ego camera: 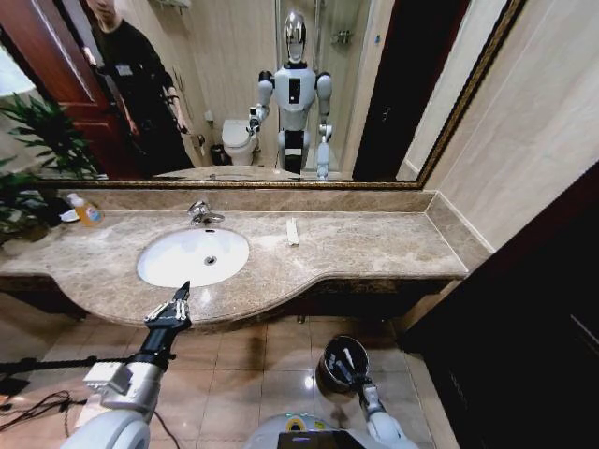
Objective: Pick up the trash from the sink and place it in the trash bin.
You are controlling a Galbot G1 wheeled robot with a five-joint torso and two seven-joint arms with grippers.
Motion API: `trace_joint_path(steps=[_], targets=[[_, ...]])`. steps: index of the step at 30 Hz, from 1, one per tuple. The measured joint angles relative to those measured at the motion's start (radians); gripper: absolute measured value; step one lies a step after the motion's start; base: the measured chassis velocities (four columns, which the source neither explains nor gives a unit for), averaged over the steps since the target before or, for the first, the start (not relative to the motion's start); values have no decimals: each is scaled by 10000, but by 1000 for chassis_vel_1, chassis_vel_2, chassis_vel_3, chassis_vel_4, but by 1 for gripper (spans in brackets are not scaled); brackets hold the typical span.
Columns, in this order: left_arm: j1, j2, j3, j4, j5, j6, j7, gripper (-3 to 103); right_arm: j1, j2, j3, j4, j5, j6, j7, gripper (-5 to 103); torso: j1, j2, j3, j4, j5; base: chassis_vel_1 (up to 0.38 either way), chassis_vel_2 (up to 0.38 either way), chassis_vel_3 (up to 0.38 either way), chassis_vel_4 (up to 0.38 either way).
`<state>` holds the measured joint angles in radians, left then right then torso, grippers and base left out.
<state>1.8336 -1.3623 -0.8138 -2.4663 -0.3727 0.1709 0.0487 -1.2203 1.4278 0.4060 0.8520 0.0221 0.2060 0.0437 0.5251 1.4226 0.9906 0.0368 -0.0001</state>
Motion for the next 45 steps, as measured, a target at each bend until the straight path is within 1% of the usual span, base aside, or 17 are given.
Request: trace_joint_path(steps=[7, 10, 11, 14, 16, 18, 19, 22, 23, 26, 29, 30, 31, 33, 39, 42, 45], targets=[[0, 0, 0, 0, 0, 0, 0, 0, 410, 57, 28, -565, -346, -1, 301, -2, 0, 0, 0, 0, 0, 0, 0, 0, 0], [0, 0, 0, 0, 0, 0, 0, 0, 471, 58, 32, -674, -439, 20, 446, 14, 0, 0, 0, 0, 1, 0, 0, 0, 0], [0, 0, 0, 0, 0, 0, 0, 0, 471, 58, 32, -674, -439, 20, 446, 14, 0, 0, 0, 0, 1, 0, 0, 0, 0], [0, 0, 0, 0, 0, 0, 0, 0, 463, 41, 32, -604, -492, -6, 548, 30, 0, 0, 0, 0, 1, 0, 0, 0, 0], [0, 0, 0, 0, 0, 0, 0, 0, 461, 36, 33, -563, -519, -13, 582, 30, 0, 0, 0, 0, 0, 0, 0, 0, 0], [1, 0, 0, 0, 0, 0, 0, 0, 456, 34, 33, -486, -570, -13, 658, 41, 0, 0, 0, 0, 1, 0, 0, 0, 0], [1, 0, 0, 0, 0, 0, 0, 0, 456, 34, 33, -486, -570, -13, 658, 41, 0, 0, 0, 0, 1, 0, 0, 0, 0], [0, 0, 0, 0, 0, 0, 0, 0, 382, 20, 33, -315, -580, -71, 709, 57, 0, 0, 0, 0, 2, 0, 0, 0, 0], [0, 0, 0, 0, 0, 0, 0, 0, 382, 20, 33, -315, -580, -71, 709, 57, 0, 0, 0, 0, 2, 0, 0, 0, 0], [0, 0, 0, 0, 0, 0, 0, 0, 303, -3, 33, -191, -581, -127, 718, 73, 0, 0, 0, 0, 2, 0, 0, 0, 0], [1, 0, 0, 0, 0, 0, 0, 0, 250, -7, 27, -94, -581, -197, 741, 79, 0, 0, 0, 0, 1, 0, 0, 0, 0], [0, 0, 0, 0, 0, 0, 0, 0, 217, -7, 19, -38, -582, -255, 767, 90, 0, 0, 0, 0, 1, 0, 0, 0, 0], [0, 0, 0, 0, 0, 0, 0, 0, 217, -7, 19, -38, -582, -255, 767, 90, 0, 0, 0, 0, 1, 0, 0, 0, 0], [0, 0, 0, 0, 0, 0, 0, 0, 180, 1, 13, 2, -662, -304, 839, 99, 0, 0, 0, 0, 1, 0, 0, 0, 0], [0, -1, 0, 0, 0, 0, 0, 0, -24, -22, 8, 216, -618, -319, 888, 100, 0, 0, 0, 0, 3, 0, 0, 0, 0], [0, 0, 0, 0, 0, 0, 0, 0, -211, -182, -36, 413, -501, -314, 904, 100, 0, 0, 0, 0, 4, 0, 0, 0, 0], [0, -1, 0, 0, 0, 0, 0, 0, -571, -592, -76, 1045, -299, -358, 925, 100, 0, 0, 0, 0, 3, 0, 0, 0, 0]])
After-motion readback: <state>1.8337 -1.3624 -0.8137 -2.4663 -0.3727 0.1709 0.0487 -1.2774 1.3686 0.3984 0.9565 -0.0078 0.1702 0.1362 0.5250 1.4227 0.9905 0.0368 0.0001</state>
